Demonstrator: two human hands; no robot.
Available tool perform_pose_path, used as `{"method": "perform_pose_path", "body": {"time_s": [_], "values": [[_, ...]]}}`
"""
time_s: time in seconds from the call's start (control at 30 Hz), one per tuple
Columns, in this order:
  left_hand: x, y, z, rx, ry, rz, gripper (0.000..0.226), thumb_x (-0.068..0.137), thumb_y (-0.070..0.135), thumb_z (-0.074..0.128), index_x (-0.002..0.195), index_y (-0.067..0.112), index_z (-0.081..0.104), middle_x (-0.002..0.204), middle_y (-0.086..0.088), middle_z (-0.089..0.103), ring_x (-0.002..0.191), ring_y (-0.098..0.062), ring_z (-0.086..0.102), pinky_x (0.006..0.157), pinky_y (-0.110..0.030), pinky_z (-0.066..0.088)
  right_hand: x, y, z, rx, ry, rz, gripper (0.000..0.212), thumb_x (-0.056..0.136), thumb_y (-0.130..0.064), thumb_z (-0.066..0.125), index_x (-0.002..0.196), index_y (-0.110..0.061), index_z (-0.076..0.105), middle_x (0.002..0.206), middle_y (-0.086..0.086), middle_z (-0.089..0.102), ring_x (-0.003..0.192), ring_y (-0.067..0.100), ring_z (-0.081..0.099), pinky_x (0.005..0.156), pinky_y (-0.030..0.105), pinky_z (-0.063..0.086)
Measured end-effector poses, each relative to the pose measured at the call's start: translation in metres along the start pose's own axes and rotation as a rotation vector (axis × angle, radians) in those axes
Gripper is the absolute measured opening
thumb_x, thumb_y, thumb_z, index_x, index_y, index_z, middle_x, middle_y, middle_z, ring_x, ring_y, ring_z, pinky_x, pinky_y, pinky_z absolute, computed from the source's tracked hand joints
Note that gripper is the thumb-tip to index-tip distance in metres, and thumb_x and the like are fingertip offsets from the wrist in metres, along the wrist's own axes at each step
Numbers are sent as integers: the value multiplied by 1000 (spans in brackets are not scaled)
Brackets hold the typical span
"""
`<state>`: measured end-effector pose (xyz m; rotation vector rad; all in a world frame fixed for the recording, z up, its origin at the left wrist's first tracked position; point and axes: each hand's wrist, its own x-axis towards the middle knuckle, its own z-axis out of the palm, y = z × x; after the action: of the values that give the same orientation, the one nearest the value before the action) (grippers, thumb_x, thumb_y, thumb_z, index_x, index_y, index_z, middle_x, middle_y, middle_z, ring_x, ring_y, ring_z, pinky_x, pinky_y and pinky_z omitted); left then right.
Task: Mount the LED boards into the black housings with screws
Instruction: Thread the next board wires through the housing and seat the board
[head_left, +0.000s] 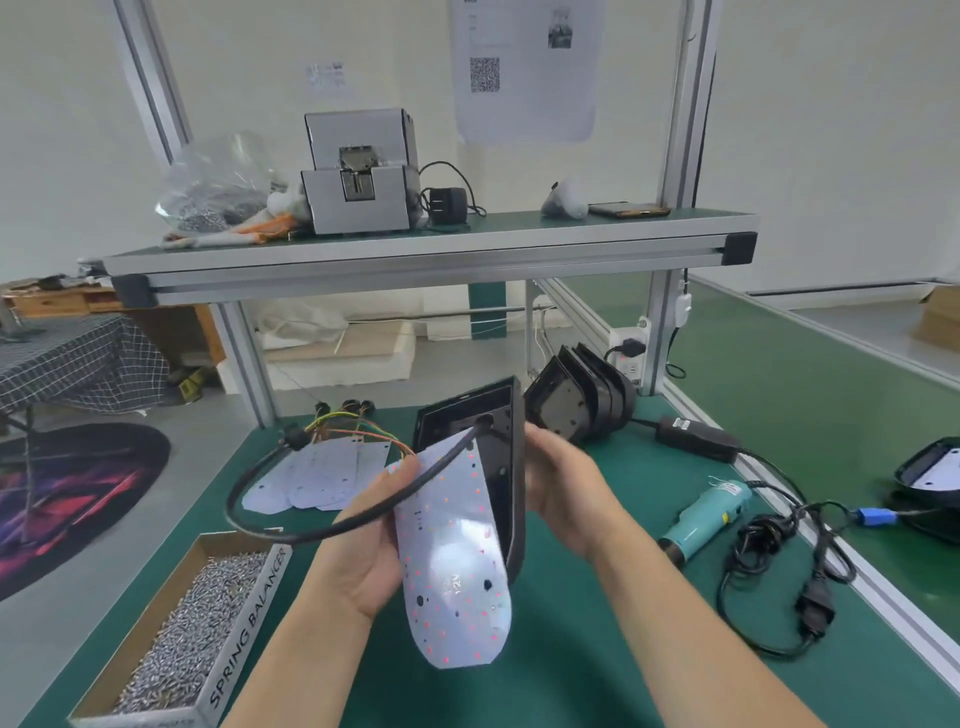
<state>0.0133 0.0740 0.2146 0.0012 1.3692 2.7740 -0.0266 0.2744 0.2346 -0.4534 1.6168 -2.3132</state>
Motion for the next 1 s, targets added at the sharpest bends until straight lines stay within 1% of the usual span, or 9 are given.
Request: {"method": "perform_pose_path", "body": {"time_s": [0.1, 0.17, 0.3, 0.4, 0.5, 0.6, 0.7, 0.87, 1.0], "values": [[-4, 5, 1, 55, 19, -63, 32, 83, 28, 70, 106, 7, 77, 105, -12, 74, 90, -27, 74, 74, -39, 60, 2, 13, 2, 75, 52, 20, 47, 108, -41, 39, 126, -9, 70, 135, 16, 64, 130, 32, 56, 109, 50, 47], [-7, 6, 2, 67, 19, -82, 38, 83, 31, 69, 111, 6, 73, 103, -12, 74, 89, -28, 72, 76, -39, 59, 1, 12, 4, -194, 96, -53, 46, 106, -42, 41, 103, -11, 75, 112, 11, 73, 105, 24, 65, 98, 47, 52], [-12, 11, 1, -7, -16, -89, 34, 81, 30, 67, 103, 7, 78, 96, -12, 76, 80, -27, 75, 66, -38, 60, -2, 15, -2, -720, 210, -202, 50, 103, -50, 42, 63, -21, 51, 71, -10, 49, 69, 7, 46, 71, 29, 38], [-14, 19, -2, -81, 2, -62, 28, 82, 29, 65, 96, 11, 80, 88, -7, 78, 72, -21, 75, 59, -34, 60, 5, 22, -19, -974, 363, -197, 59, 101, -51, 45, 63, -7, 36, 67, 0, 40, 65, 19, 41, 62, 35, 32], [-14, 32, -8, -107, 62, -15, 32, 80, 30, 66, 106, 12, 74, 91, -4, 77, 74, -18, 75, 65, -36, 62, 11, 30, -43, -1415, 427, 22, 56, 102, -55, 39, 58, -19, 39, 75, 1, 45, 76, 22, 45, 63, 35, 37], [-14, 47, -12, -91, 84, -9, 37, 83, 32, 67, 115, 13, 67, 103, -3, 73, 83, -18, 73, 78, -36, 61, 7, 44, -65, -1750, 315, 320, 46, 105, -50, 36, 109, -15, 66, 116, 8, 57, 112, 27, 48, 93, 38, 45], [-13, 51, -8, -24, 53, -43, 25, 83, 28, 66, 101, 11, 72, 94, -7, 76, 75, -21, 74, 65, -38, 62, 4, 48, -62, -1592, 263, 201, 36, 105, -28, 44, 137, -15, 53, 140, 5, 49, 128, 24, 42, 107, 36, 40], [-11, 40, 11, 153, 93, -49, 16, 77, 21, 68, 88, 11, 74, 84, -10, 76, 68, -24, 73, 58, -38, 61, 6, 35, -5, -446, 0, -65, 56, 92, 6, 43, 136, -26, 56, 132, -4, 64, 113, 12, 63, 79, 30, 55], [-14, 36, 15, 162, 92, -74, 24, 76, 23, 71, 96, 10, 74, 90, -13, 76, 72, -26, 74, 60, -40, 61, 6, 40, 13, -589, 85, -148, 27, 99, -4, 53, 117, -14, 69, 112, 3, 75, 106, 18, 69, 96, 40, 55]]}}
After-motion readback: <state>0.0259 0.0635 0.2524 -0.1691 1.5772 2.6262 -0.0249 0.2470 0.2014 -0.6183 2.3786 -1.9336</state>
